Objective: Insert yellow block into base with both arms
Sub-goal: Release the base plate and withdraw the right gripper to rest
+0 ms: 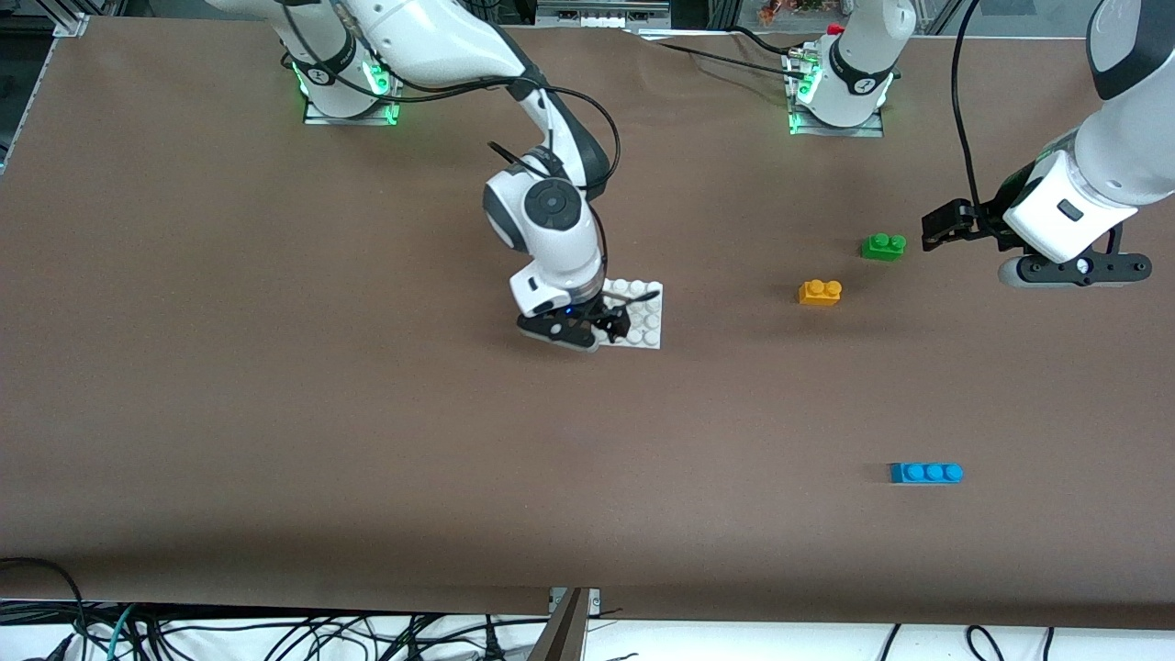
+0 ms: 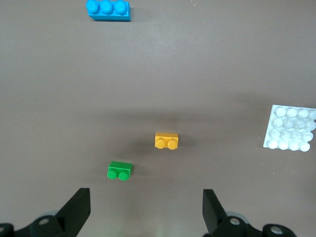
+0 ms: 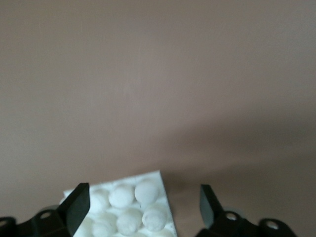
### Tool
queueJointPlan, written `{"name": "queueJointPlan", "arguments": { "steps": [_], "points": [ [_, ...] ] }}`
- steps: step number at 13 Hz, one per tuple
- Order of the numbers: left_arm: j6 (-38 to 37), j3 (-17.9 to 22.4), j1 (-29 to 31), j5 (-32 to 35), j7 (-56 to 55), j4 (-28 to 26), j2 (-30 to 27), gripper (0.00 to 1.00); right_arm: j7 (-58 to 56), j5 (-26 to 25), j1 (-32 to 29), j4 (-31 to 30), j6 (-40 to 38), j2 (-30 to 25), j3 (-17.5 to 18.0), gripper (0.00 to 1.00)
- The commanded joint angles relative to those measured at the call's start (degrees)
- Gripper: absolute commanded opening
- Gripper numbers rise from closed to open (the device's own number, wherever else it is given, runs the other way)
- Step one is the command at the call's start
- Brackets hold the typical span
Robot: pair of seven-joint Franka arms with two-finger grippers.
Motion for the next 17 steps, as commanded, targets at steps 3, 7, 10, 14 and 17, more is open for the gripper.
{"name": "queueJointPlan", "arguments": {
  "steps": [3, 7, 10, 14, 17],
  "points": [
    [-0.54, 0.05, 0.34, -2.23, 0.18, 1.22, 0.4, 1.0, -18.95, 4.57, -15.28, 4.3, -22.77, -12.14, 1.39, 1.0],
    [-0.54, 0.05, 0.34, -2.14, 0.18, 1.22, 0.31, 1.0, -39.45, 1.97, -29.18, -0.34, -37.21, -25.76, 1.39, 1.0],
    [-0.63, 0.05, 0.34, -2.14, 0.18, 1.22, 0.31, 1.0, -46.87, -3.39, -38.85, -11.49, -40.4, -38.15, 5.85, 1.0],
    [-1.24, 0.05, 0.34, -2.14, 0.27, 1.04, 0.22, 1.0, -47.59, -6.65, -39.93, -12.67, -42.07, -40.91, 6.93, 1.0],
    [-1.33, -0.13, 0.16, -2.14, 0.09, 1.13, 0.31, 1.0, -47.58, -6.83, -39.93, -11.88, -41.63, -40.47, 6.93, 1.0]
  ]
}}
